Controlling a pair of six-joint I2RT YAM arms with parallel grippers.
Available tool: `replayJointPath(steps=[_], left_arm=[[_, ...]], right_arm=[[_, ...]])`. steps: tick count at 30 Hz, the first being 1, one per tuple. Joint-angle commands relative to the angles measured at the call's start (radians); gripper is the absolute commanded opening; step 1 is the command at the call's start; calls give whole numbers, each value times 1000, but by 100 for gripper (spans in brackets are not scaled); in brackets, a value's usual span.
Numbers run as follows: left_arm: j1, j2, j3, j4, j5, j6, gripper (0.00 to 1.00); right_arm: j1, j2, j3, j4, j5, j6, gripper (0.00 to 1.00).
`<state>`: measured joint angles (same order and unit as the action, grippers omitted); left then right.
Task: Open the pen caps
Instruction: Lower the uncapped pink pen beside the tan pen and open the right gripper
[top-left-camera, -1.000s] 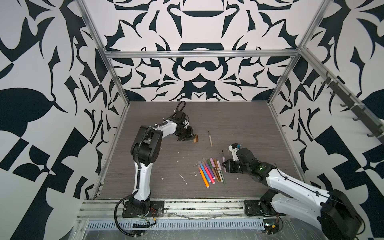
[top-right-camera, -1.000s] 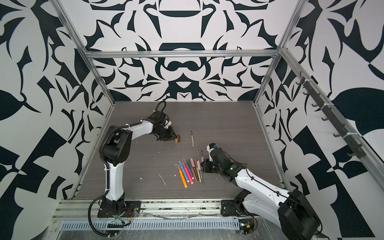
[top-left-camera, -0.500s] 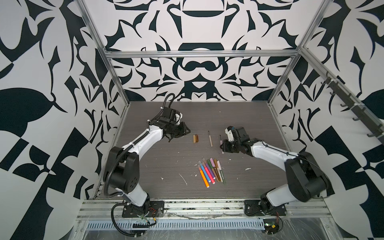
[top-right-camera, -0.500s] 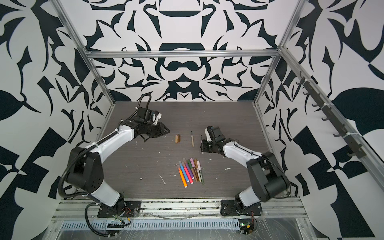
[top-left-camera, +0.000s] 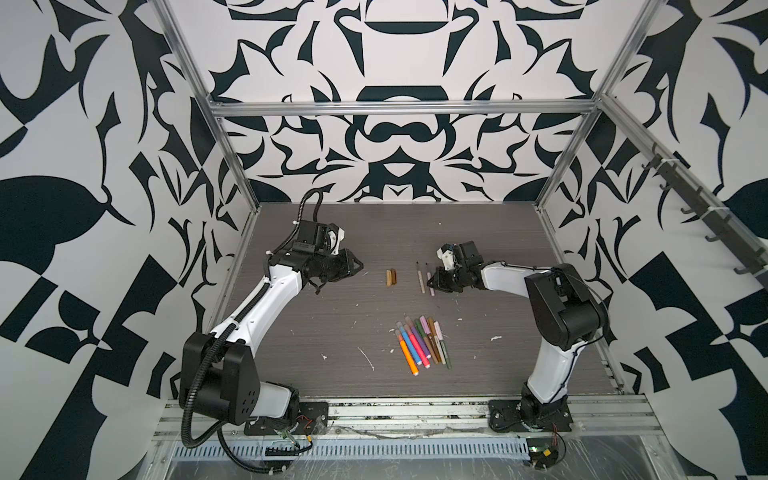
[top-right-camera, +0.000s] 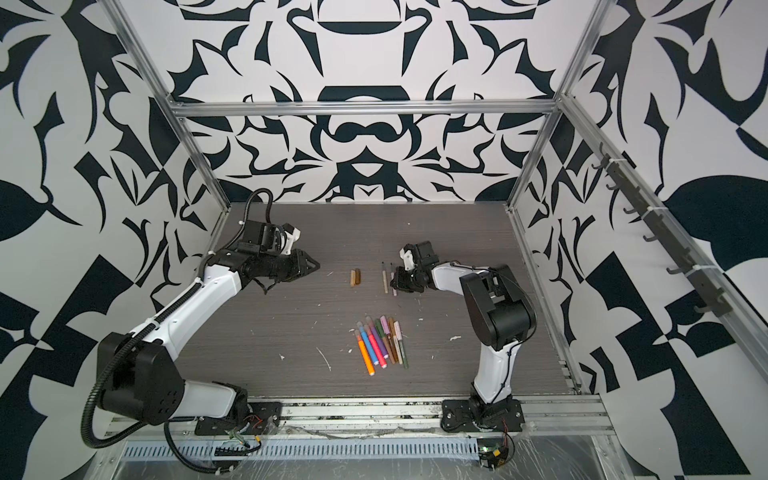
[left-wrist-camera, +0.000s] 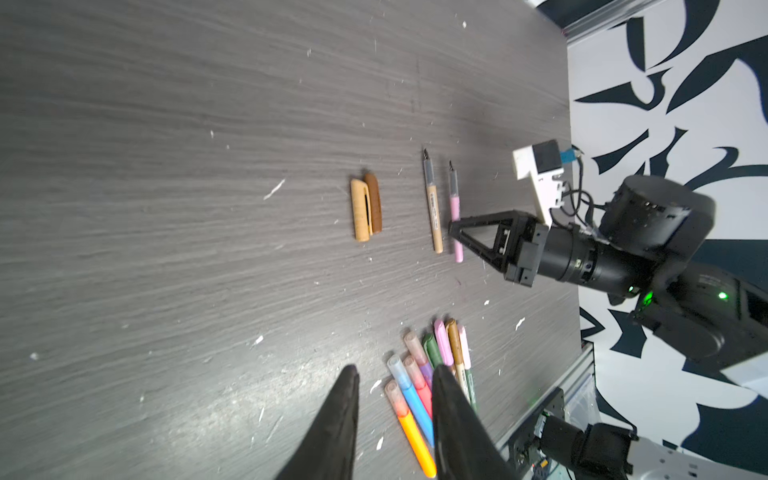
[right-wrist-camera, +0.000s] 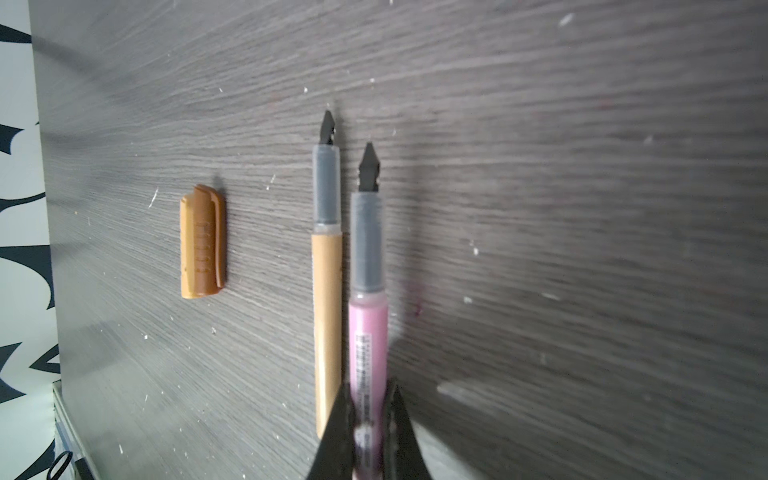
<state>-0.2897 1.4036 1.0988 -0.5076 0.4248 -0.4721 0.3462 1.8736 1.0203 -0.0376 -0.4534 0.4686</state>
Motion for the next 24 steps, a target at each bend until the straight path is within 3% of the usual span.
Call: replayJointPath(steps=[1,10,12,18,24], left_arm=[[4,4,-6,-13,29,6,33],[4,-2,-22,-8,33,-1,33],[4,-2,-23,-7,33,-3,33],[3,3,-21,-2,36,-9,33],[3,6,-23,-1,42,-13,33]], right_arm=[[-5,16,49,-21,-11,4,0],[-16,39,64,-41,1,19,0],[-18,45,67,-44,-3,21,3],[-21,41,60,-39,-5,22,24],[-21,41,59,-35,-8,23,29]])
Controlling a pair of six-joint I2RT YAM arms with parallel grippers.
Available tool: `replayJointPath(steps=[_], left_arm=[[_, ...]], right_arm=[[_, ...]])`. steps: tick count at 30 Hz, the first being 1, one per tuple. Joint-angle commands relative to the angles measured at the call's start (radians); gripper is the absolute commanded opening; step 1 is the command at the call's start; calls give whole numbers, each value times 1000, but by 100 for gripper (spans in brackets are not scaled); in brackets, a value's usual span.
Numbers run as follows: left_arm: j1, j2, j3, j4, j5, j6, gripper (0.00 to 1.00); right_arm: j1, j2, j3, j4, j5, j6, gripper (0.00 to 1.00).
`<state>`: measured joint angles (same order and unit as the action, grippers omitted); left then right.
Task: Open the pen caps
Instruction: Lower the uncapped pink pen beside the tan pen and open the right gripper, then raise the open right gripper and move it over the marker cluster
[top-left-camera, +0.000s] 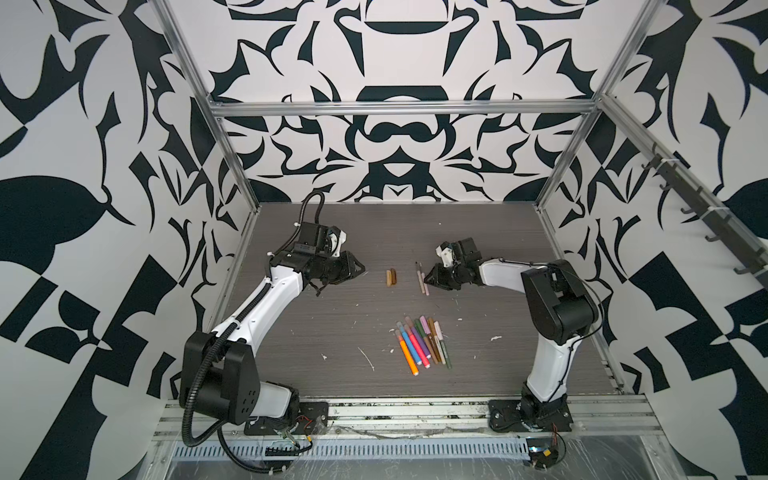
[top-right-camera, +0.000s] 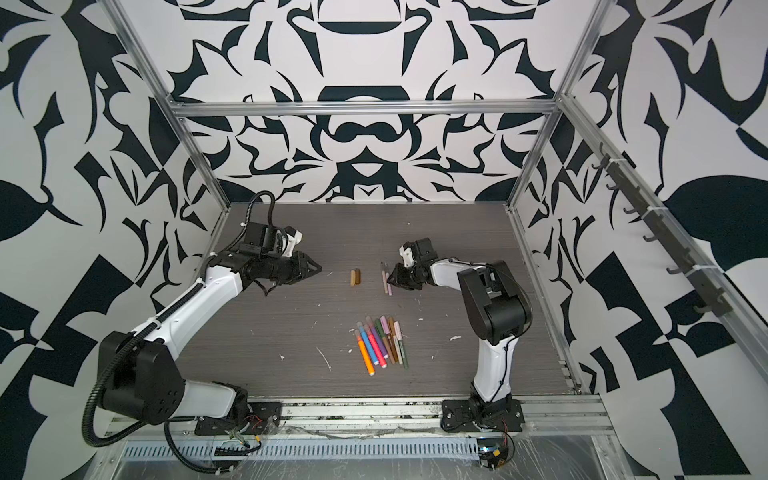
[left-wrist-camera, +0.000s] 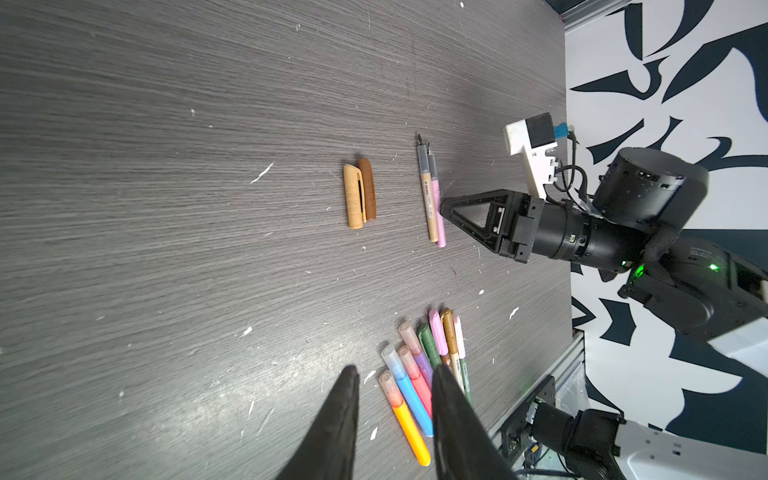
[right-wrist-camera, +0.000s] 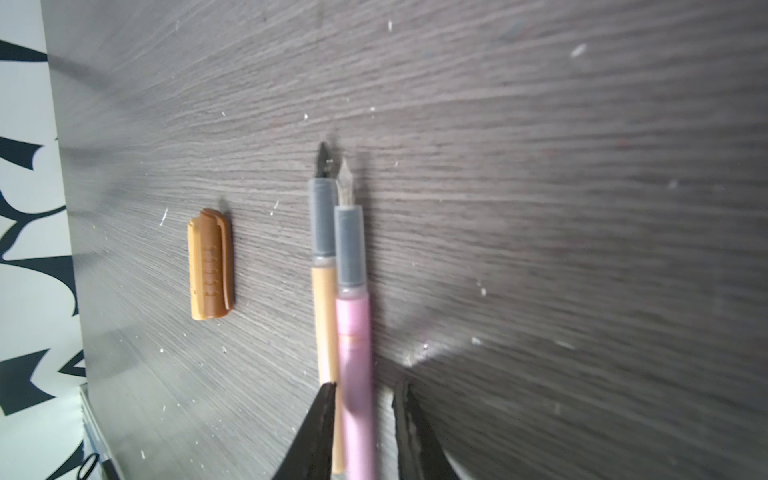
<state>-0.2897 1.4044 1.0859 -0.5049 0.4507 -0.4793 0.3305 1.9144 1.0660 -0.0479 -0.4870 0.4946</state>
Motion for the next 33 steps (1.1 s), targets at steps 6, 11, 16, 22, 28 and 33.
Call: replayJointPath(steps=[6,11,16,22,28,33], left_arm=[[3,7,-15,-3,18,-7,33],[3,9,-14,2,22,-14,33],[4,16,-14,3,26,-19,33],[3,5,-8,-12,26,-22,33],[3,-35,-11,-42,0,2,33],[3,-20,-39,18,43,-41,33]], right_arm=[[-7,3,14,-25,21,-2,30],[-9,5,12,-24,19,-1,30],[-10,5,11,-21,19,1,30],[-10,-58,-36,-23,49,3,30],[48,-362,-235,-175,205,16,26],[227,-667,-397,-351,385,84,26]])
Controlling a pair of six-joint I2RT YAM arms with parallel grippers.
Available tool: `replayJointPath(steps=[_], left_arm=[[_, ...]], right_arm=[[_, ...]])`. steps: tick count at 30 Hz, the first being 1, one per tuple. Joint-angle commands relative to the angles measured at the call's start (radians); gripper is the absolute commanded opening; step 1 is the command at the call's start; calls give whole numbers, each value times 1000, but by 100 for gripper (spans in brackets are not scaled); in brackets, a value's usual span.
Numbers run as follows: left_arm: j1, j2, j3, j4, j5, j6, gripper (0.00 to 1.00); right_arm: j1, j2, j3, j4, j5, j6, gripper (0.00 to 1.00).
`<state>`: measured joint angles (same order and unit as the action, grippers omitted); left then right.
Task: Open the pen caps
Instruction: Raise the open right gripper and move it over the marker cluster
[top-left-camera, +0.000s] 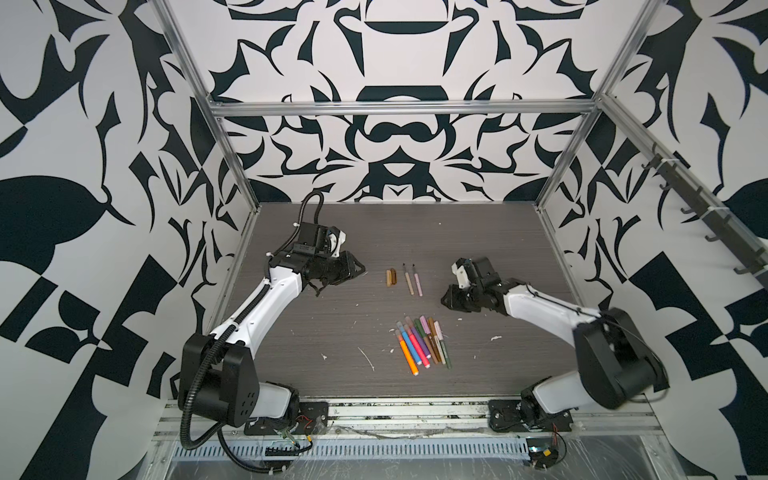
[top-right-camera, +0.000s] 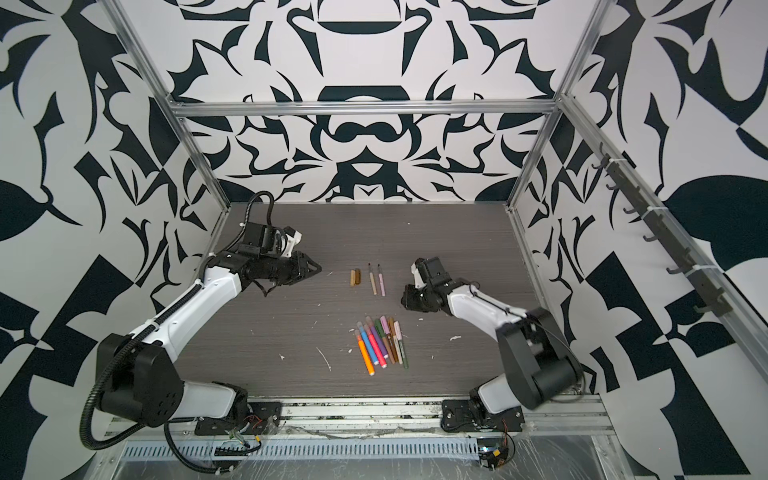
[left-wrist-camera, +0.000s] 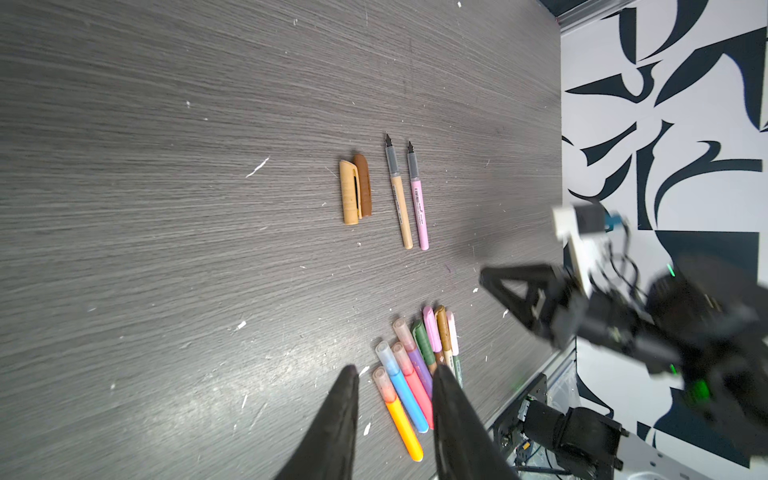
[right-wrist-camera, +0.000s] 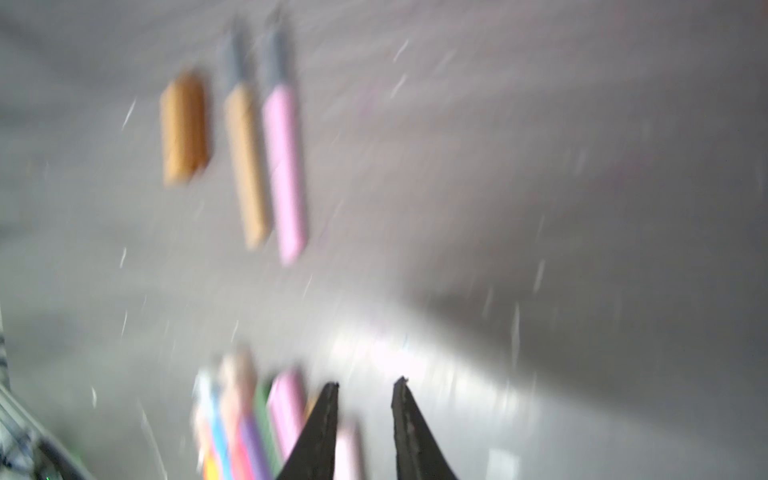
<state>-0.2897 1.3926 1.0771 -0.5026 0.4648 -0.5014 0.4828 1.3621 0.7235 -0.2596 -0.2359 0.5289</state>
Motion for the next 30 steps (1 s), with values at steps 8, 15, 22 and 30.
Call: replayJointPath(steps=[8,15,22,30], left_arm=[[2,13,-49,94,72,-87,32],[2,10,-69,100,76,-94,32],[3,12,-80,110,80,-98,32],[1,10,-84,110,80,-99,32]], right_arm=[[350,-257,-138,-244,299,239,25],[423,-160,-114,-266,325,276,24],[427,-75,-81,-260,310,263,24],[441,-104,-90,-251,323,265,23]])
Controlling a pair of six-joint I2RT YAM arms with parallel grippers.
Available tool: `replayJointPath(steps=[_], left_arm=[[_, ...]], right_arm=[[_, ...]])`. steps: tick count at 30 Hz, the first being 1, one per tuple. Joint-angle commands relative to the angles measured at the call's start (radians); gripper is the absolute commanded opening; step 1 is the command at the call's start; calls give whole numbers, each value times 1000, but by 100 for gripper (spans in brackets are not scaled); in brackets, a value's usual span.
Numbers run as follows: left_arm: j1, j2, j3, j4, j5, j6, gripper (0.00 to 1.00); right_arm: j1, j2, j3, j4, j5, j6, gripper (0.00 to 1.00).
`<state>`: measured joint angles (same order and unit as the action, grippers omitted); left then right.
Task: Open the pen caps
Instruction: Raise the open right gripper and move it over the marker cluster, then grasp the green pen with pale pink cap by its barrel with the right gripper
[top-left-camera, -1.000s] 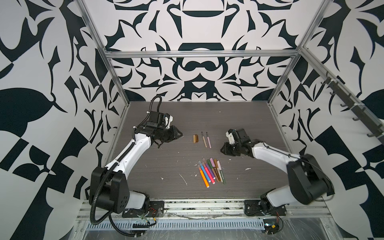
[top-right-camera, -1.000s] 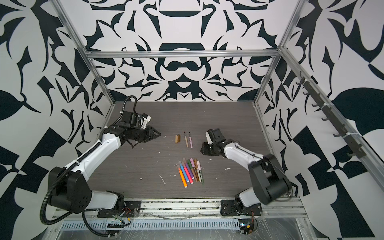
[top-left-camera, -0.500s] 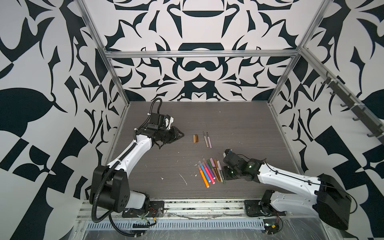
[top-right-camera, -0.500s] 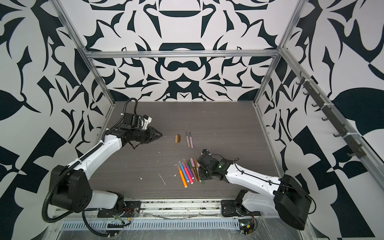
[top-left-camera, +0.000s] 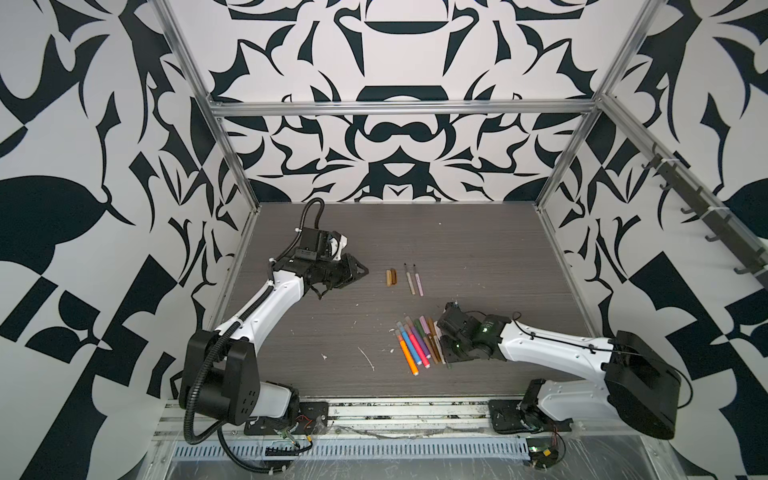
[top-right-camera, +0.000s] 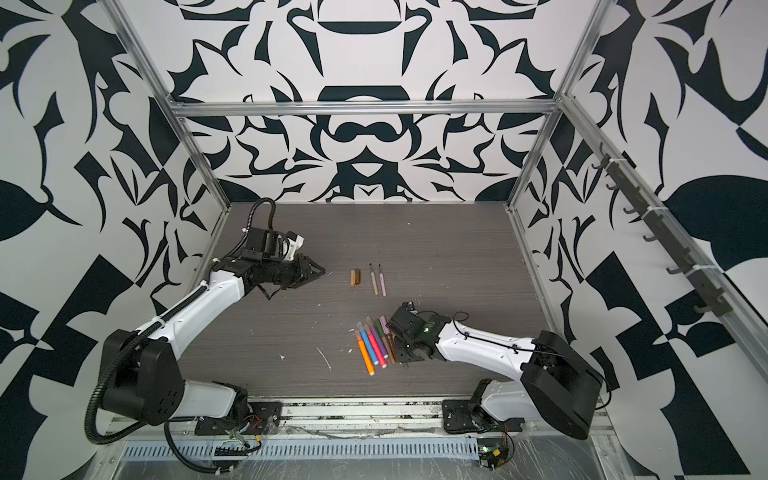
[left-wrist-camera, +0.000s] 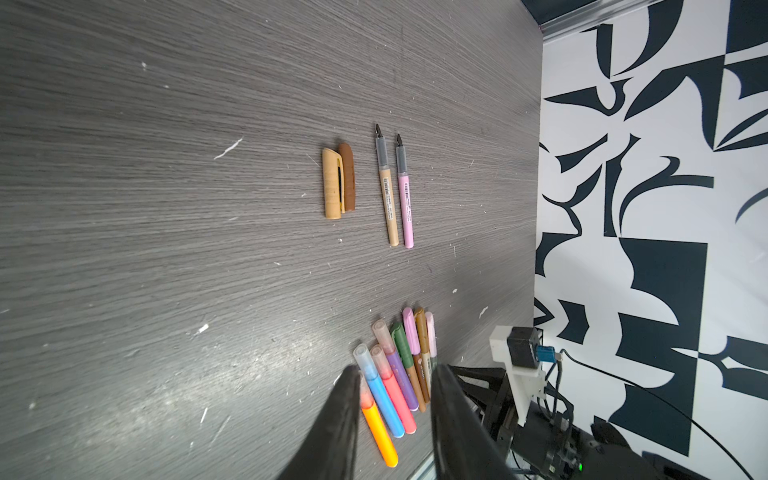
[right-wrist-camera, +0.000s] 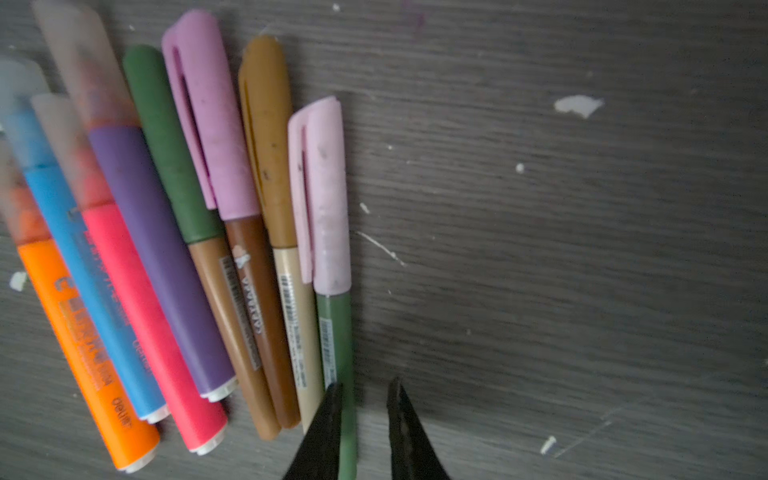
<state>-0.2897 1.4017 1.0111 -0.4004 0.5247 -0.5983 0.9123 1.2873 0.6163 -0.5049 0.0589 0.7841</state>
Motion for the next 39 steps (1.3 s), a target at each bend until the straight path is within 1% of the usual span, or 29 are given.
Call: replayJointPath(steps=[1,10,15,20,24,27,30,34,38,39], left_arm=[[2,3,-19,8,20,-2,32],[2,3,-14,11,24,-6,32],[2,-1,-22,10,24,-6,32],[3,-3,-31,12,27,-8,32],[1,-6,-35,15,35,-18,32],[-3,-13,-39,18,41,-35,32],[-27,-34,-55,28,40,-59,32],[-83,-71,-81,30,19,-92,32],[-150,-119,-112,37,-25,-136,32],[-164,-152,-118,38,-30,-145,32]], right_arm=[[12,-34,16,-4,29,9,24],[14,29,43,-11,15,0,25],[14,46,54,-27,28,11,23],[13,59,66,-54,57,29,18],[14,78,76,-60,62,33,18],[13,107,90,-65,63,33,21],[14,140,111,-76,68,30,23],[14,173,123,-77,75,26,23],[13,165,111,-70,82,26,16],[14,160,108,-67,80,25,15]])
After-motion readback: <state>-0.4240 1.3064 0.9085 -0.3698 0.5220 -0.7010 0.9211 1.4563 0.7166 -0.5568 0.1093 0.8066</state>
